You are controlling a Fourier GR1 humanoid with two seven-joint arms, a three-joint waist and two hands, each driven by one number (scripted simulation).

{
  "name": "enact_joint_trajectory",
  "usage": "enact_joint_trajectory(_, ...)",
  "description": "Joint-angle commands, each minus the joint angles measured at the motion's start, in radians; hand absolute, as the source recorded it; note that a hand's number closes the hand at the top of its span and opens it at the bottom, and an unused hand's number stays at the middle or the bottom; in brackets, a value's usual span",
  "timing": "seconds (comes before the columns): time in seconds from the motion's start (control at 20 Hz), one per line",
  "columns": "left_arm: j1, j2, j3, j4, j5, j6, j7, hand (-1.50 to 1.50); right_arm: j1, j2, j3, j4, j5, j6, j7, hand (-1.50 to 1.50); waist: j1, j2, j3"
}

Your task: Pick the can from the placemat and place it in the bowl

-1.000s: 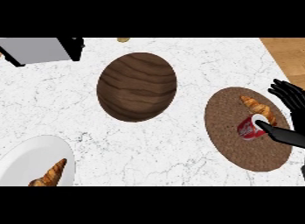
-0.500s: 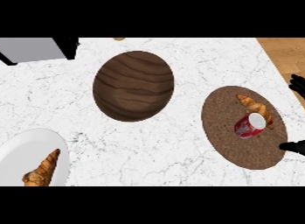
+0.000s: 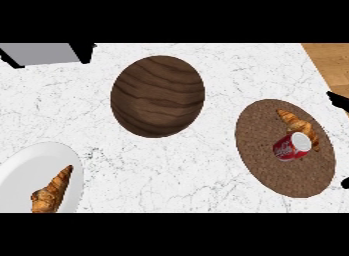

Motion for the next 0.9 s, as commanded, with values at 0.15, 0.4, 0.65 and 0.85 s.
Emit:
enact_joint_trajectory(0.15,-0.305,-0.059,0.061,-0.209,0.0,0.014,-0.159,0.0,-0.031,-0.056,0.075,-0.004,0.066,0.082,0.02,-1.5,-0.006,0.005,0.004)
enact_joint_trajectory(0.4,-0.315,-0.063,0.064,-0.218,0.002,0.016,-0.16,0.0,-0.034,-0.068,0.137,-0.012,0.125,0.105,0.061,-1.5,-0.006,0.002,0.004)
enact_joint_trajectory(0.65,-0.327,-0.06,0.07,-0.217,0.004,0.02,-0.14,0.0,-0.039,-0.079,0.185,-0.002,0.187,0.112,0.105,-1.5,-0.019,0.007,0.005)
enact_joint_trajectory(0.85,-0.328,-0.06,0.071,-0.209,0.003,0.02,-0.135,0.0,-0.055,-0.069,0.198,0.003,0.201,0.112,0.129,-1.5,-0.026,0.003,0.004)
